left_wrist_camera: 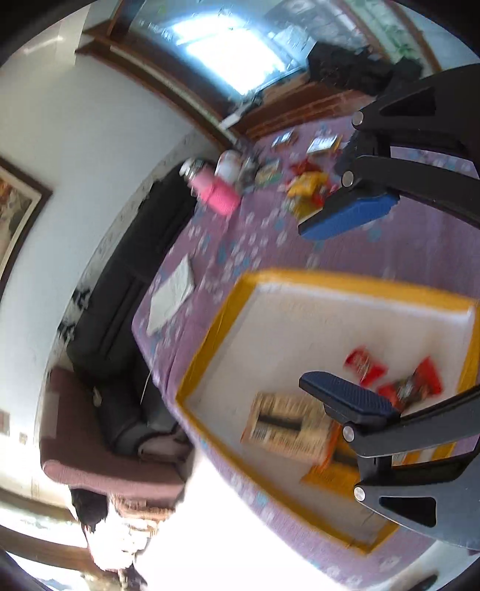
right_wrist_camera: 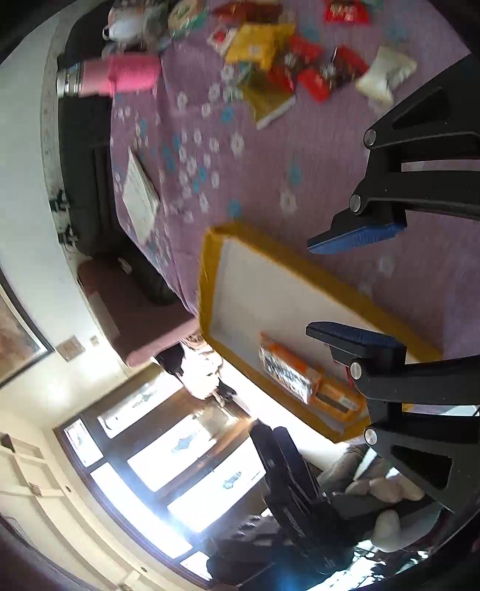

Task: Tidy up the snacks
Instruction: 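Drop red candy in tray with left gripper while right gripper carries white packet there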

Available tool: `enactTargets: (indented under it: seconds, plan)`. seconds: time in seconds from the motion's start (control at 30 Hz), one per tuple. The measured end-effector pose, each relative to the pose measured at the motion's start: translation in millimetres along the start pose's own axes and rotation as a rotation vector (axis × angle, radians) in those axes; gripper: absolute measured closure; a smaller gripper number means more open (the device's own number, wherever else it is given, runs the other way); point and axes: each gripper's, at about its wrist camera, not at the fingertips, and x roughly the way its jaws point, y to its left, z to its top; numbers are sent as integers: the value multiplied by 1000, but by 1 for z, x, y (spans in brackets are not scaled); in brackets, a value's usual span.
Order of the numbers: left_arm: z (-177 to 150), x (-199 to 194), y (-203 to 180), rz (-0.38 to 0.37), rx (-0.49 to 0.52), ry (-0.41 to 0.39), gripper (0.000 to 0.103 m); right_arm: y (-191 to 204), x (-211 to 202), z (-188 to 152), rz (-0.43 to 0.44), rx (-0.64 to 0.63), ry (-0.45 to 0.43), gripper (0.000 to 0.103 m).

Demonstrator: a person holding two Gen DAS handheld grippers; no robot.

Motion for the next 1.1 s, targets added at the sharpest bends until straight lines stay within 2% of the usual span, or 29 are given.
enactTargets:
  seconds: [0.13, 0.2, 0.3, 0.43, 0.67, 0.83, 0.87, 0.93, 1.1]
  plan:
    - [-28, 17, -32, -109, 11, 62, 29, -88, -42, -4, -154, 127, -40, 60]
    - [-40, 27, -43, -132, 15, 93, 30, -118, -54, -12, -177, 176, -35, 60]
    - [-57, 44, -58, -151, 35, 149, 30, -138, -49, -17, -155, 223, -12, 60]
    - [-67, 54, -70, -125, 68, 175, 30, -135, -19, -20, -105, 222, 53, 60]
    - [-67, 51, -75, -98, 109, 155, 30, -102, 24, -35, -73, 65, 178, 59]
    - [-67, 67, -81, -96, 108, 183, 30, -79, 31, -45, -174, -72, 173, 61]
    - [-68, 71, -84, -91, 114, 191, 30, -77, 32, -46, -192, -87, 173, 64]
    - [-69, 78, -90, -84, 127, 203, 30, -76, 31, -49, -236, -111, 176, 80]
    - [-73, 106, -108, -84, 149, 250, 30, -93, 12, -54, -260, -73, 141, 83]
